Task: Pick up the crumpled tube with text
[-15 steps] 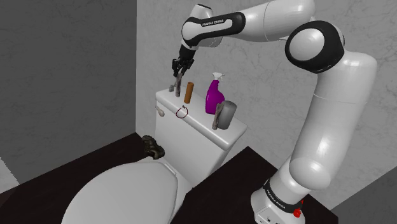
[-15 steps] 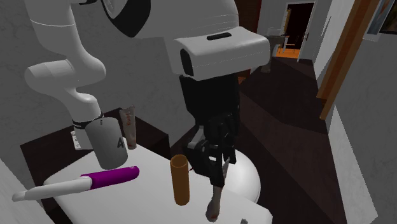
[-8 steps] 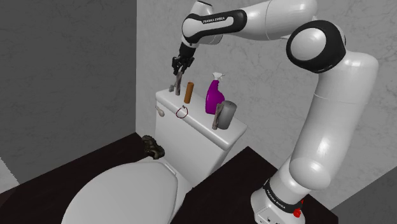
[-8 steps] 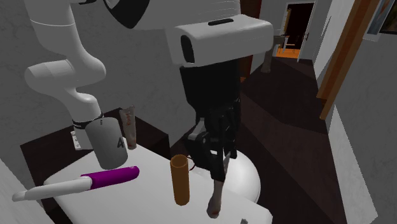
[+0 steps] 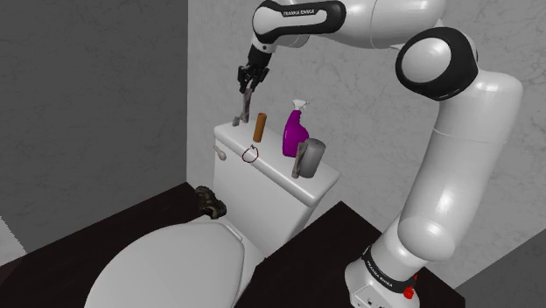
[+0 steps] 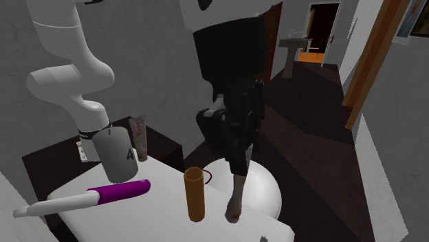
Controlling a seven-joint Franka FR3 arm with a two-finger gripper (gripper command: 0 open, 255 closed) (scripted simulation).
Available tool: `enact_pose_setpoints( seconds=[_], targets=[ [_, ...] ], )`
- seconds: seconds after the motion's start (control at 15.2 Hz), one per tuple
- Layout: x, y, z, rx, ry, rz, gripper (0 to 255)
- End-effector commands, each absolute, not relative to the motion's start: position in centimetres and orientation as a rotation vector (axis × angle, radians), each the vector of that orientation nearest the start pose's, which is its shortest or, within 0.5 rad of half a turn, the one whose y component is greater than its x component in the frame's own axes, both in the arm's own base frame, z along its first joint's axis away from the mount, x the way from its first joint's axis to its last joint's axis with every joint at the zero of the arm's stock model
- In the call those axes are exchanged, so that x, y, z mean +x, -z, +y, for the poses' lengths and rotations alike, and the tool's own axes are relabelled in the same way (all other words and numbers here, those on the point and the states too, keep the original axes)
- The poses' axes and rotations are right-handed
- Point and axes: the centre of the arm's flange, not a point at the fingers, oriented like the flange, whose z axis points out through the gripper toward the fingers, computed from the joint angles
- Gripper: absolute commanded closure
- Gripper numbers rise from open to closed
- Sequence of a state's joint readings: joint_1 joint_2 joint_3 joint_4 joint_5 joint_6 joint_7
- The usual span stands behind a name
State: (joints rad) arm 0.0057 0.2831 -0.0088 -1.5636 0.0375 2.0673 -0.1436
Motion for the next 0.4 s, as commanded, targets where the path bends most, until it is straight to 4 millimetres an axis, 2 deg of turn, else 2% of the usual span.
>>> enact_pose_setpoints(
  seconds=[0.0,0.2,0.33],
  targets=[
    [66.8,-51.4,0.0,-3.1,0.346,-0.197,255],
    [66.8,-53.0,0.0,-3.1,0.346,-0.197,255],
    [66.8,-53.0,0.0,-3.1,0.346,-0.197,255]
  ],
)
